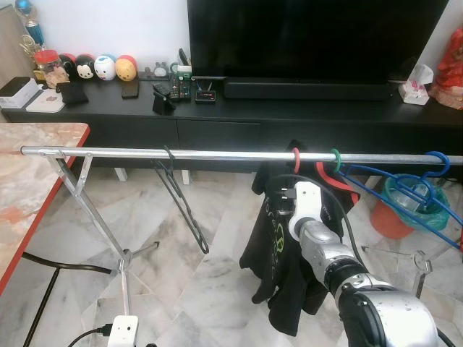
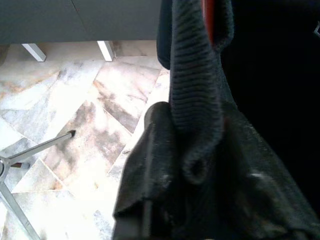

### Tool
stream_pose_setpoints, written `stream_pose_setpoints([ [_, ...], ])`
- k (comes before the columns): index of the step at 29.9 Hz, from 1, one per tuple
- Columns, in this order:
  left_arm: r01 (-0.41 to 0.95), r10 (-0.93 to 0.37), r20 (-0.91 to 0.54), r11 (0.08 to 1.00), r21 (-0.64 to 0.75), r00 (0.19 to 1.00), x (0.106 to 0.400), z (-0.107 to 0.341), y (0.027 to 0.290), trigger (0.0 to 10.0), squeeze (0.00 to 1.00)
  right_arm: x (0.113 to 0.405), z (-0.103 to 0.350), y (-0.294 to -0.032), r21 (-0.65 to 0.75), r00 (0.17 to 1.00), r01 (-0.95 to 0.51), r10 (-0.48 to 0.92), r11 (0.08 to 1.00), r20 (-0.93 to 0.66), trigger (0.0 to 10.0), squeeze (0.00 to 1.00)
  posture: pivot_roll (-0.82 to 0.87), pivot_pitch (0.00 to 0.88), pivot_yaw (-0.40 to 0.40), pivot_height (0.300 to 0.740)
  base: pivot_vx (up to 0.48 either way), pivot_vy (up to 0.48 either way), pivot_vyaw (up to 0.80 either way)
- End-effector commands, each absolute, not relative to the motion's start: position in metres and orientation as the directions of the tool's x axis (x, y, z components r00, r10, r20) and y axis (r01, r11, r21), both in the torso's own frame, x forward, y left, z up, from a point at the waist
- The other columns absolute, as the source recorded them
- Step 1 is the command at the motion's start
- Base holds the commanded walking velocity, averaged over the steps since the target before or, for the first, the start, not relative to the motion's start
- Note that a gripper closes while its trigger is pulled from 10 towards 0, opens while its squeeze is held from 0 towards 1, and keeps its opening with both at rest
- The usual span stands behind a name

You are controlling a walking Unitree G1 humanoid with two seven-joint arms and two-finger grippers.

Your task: Hang hanger

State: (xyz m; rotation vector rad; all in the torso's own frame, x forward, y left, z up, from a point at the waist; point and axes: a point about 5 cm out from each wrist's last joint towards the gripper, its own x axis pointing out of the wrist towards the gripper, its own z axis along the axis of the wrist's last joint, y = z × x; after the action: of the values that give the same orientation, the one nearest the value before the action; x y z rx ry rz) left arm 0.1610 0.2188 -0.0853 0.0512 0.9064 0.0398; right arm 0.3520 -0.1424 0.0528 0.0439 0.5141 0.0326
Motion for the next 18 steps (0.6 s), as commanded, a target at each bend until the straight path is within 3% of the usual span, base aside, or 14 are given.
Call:
stream_pose_setpoints([
  [1, -0.027, 0.062, -0.802, 0.998, 0.057, 0.594, 0.1536, -0.0882, 0.2212, 10.0, 0.0, 0.3499, 0.0497, -0.1449, 0.054, 0.863, -0.01, 0.036, 0.998, -0.503, 0.0, 0.0, 0.03, 0.001, -0.037, 0.74, 0.0, 0.0, 0.0],
  [18, -0.03, 0.068, -0.811, 0.998, 0.062, 0.581, 0.1517, -0.0892, 0.222, 10.0, 0.0, 0.3533, 0.055, -0.1457, 0.054, 0.881, -0.005, 0.03, 0.999, -0.472, 0.0, 0.0, 0.03, 0.0, -0.037, 0.74, 0.0, 0.0, 0.0],
])
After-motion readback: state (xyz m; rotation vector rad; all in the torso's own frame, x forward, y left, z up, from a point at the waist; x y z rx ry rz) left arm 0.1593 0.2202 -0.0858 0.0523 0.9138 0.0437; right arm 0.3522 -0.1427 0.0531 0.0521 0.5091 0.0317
